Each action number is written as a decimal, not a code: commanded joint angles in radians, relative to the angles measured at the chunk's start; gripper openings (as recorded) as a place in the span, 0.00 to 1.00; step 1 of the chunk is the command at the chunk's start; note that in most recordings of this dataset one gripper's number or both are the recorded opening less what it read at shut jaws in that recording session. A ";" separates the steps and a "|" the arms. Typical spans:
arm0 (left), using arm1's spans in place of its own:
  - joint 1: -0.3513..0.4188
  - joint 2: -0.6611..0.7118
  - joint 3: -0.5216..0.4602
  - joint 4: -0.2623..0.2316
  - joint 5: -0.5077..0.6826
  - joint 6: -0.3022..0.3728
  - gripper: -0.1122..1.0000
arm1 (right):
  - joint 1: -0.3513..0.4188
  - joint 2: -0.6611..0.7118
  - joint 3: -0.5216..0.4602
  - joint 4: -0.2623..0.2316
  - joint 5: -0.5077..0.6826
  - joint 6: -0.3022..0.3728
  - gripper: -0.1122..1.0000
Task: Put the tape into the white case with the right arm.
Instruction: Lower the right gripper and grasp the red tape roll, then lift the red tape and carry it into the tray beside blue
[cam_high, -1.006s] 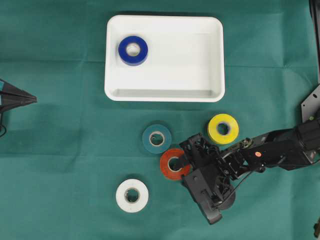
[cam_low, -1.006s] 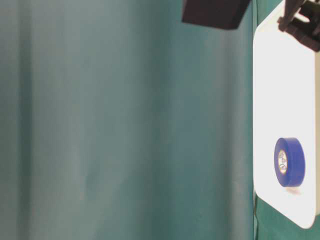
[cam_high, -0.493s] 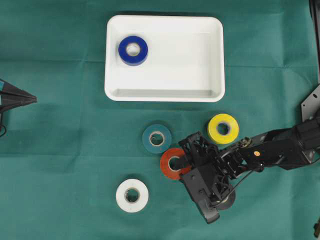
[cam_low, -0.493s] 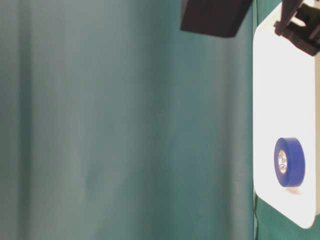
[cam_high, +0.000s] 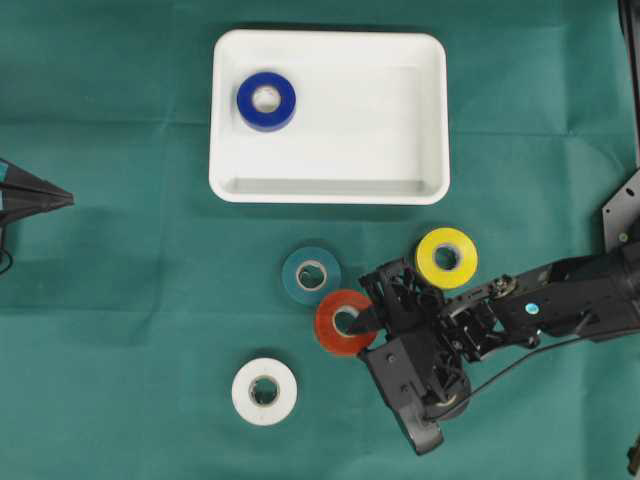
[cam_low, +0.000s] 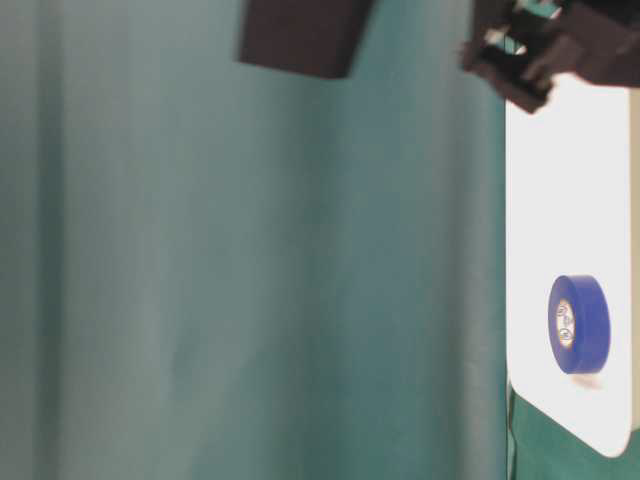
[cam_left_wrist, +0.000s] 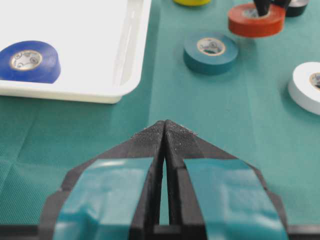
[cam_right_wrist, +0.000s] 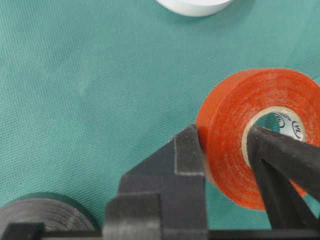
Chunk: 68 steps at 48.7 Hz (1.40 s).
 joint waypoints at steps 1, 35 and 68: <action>0.003 0.008 -0.011 0.000 -0.008 0.000 0.11 | 0.003 -0.032 -0.023 -0.002 0.005 0.002 0.13; 0.003 0.009 -0.011 0.000 -0.008 0.000 0.11 | -0.187 -0.100 -0.014 -0.003 0.029 -0.011 0.13; 0.002 0.008 -0.011 0.000 -0.008 0.000 0.11 | -0.589 -0.052 -0.006 -0.041 -0.086 -0.031 0.13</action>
